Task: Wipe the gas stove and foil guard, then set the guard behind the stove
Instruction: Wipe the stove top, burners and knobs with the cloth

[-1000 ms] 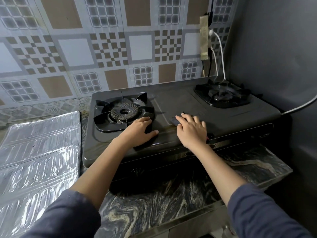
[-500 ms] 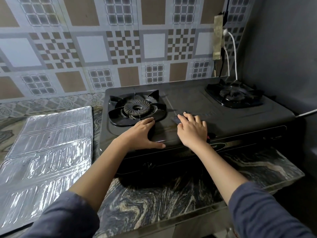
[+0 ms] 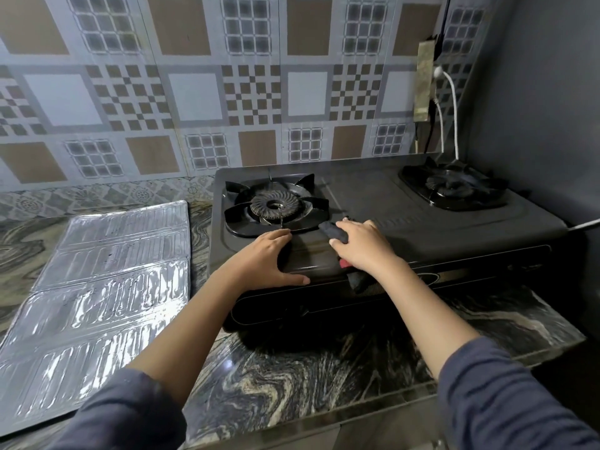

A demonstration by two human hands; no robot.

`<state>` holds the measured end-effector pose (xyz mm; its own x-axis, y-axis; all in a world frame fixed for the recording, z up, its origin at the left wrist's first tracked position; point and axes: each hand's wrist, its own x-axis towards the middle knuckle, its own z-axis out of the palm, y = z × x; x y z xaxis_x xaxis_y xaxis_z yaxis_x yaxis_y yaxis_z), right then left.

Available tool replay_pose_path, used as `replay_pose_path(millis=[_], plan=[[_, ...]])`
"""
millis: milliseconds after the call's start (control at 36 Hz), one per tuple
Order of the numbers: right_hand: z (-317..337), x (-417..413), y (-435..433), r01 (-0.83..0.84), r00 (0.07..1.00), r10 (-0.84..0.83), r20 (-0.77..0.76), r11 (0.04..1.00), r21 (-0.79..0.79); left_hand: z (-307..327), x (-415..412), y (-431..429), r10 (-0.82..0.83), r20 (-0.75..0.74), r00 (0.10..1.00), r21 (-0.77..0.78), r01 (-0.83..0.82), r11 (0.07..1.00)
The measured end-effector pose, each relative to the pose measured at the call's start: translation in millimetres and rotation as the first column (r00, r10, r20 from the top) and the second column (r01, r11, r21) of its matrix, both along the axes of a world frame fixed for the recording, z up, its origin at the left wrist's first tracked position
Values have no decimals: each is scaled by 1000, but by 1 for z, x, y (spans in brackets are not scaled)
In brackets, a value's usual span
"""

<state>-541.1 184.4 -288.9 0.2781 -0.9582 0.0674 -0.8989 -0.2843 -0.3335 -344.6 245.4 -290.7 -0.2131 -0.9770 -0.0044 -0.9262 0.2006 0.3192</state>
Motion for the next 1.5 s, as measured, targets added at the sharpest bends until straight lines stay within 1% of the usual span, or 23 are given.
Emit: replay_pose_path(millis=[83,167,222,361,444,639,833,1111,1222,1361,1500], plan=[[0,-13,-2,-40,996,43,79,999,-35,-1,8,3,-3,-20,1000,-20,2,1000],[-9,-16,0,-55,992,65,110,994,-93,-1,14,8,11,-37,999,-27,-12,1000],[-16,-13,2,-53,993,67,100,990,-132,-2,20,11,29,-56,998,-29,-31,999],[-22,-2,7,-25,997,34,68,991,-134,-3,33,16,53,-71,996,-32,-55,998],[-27,3,9,6,998,4,57,986,-168,-3,40,18,65,-71,995,-34,-67,997],[-33,15,16,45,997,-29,77,976,-215,-9,55,24,103,-93,990,-23,-106,994],[-35,28,21,56,996,-40,77,975,-215,-16,66,30,155,-128,980,-21,-159,987],[-36,53,35,-6,996,26,82,971,-241,-21,75,39,198,-235,952,-35,-212,977],[-36,65,43,-38,994,64,86,961,-275,-27,76,40,221,-287,932,-47,-245,968],[-39,79,52,-96,984,139,112,940,-326,-38,76,43,260,-373,891,-81,-310,947],[-38,88,56,-172,971,215,104,932,-318,-48,74,47,275,-510,815,-92,-369,925]])
